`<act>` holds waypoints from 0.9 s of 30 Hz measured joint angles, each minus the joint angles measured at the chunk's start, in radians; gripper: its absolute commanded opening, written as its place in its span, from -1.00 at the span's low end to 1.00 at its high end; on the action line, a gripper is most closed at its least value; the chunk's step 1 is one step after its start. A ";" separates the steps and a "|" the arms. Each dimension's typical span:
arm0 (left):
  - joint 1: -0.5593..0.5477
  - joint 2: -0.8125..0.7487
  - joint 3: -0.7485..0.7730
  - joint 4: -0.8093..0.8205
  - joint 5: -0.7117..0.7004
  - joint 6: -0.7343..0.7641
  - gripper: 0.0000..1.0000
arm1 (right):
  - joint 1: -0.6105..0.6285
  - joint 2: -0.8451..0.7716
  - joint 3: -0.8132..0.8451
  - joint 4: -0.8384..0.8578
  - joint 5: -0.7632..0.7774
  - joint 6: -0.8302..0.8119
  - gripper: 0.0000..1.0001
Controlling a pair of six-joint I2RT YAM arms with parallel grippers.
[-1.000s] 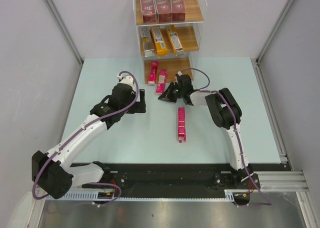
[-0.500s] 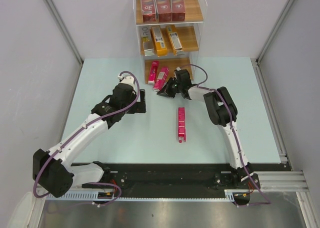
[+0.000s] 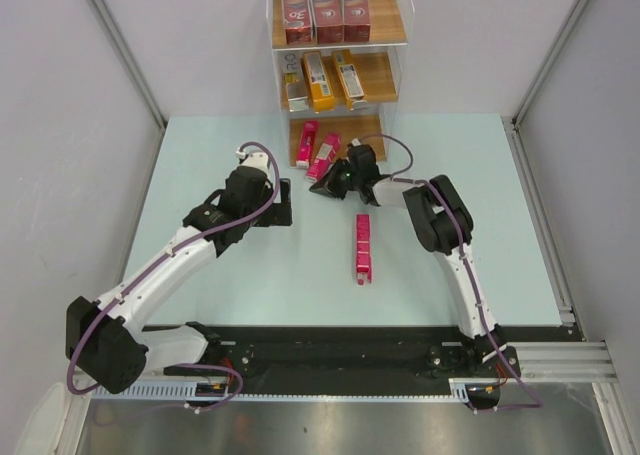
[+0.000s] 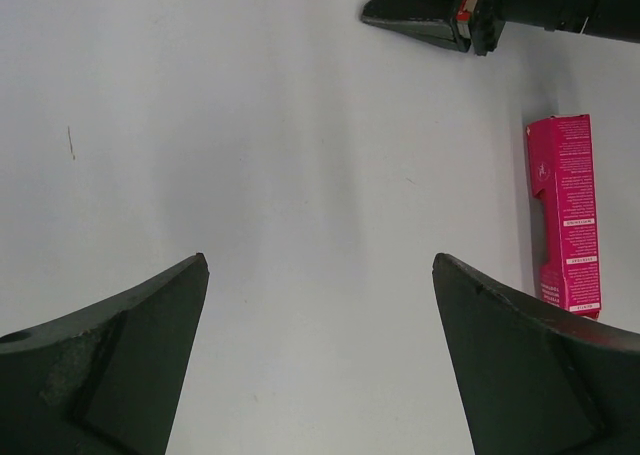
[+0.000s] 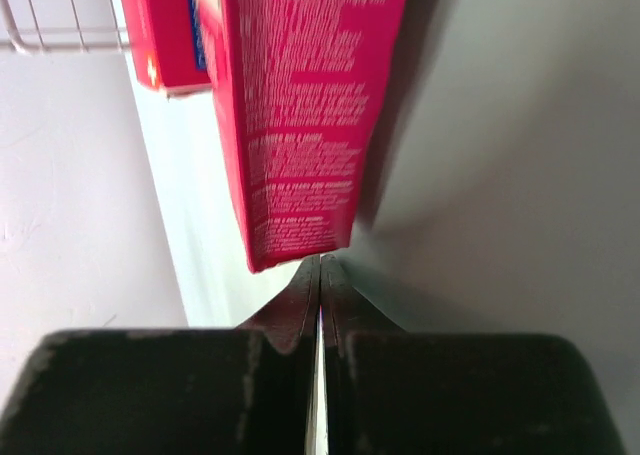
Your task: Place and organize the toothpastes onto the shelf
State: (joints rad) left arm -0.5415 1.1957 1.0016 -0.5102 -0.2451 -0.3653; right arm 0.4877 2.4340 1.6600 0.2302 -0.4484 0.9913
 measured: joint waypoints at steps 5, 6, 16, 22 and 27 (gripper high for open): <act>0.000 0.000 -0.006 0.001 -0.003 0.000 0.99 | 0.055 -0.001 -0.031 0.065 0.025 0.058 -0.99; 0.000 0.000 -0.008 0.001 -0.005 0.000 0.99 | 0.069 -0.001 -0.037 0.075 0.030 0.069 -0.99; 0.000 0.000 -0.027 0.000 -0.014 0.000 0.99 | 0.122 -0.001 -0.066 0.140 0.104 0.157 -1.00; 0.000 0.000 -0.027 0.002 -0.014 0.000 1.00 | 0.080 -0.002 -0.109 0.219 0.175 0.224 -1.00; 0.000 0.000 -0.027 0.002 -0.014 0.000 0.99 | 0.050 -0.007 -0.161 0.307 0.231 0.278 -1.00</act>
State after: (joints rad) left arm -0.5415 1.1957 0.9741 -0.5087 -0.2592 -0.3653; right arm 0.5381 2.4271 1.4986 0.5369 -0.2173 1.2690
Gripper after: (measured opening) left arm 0.996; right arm 0.008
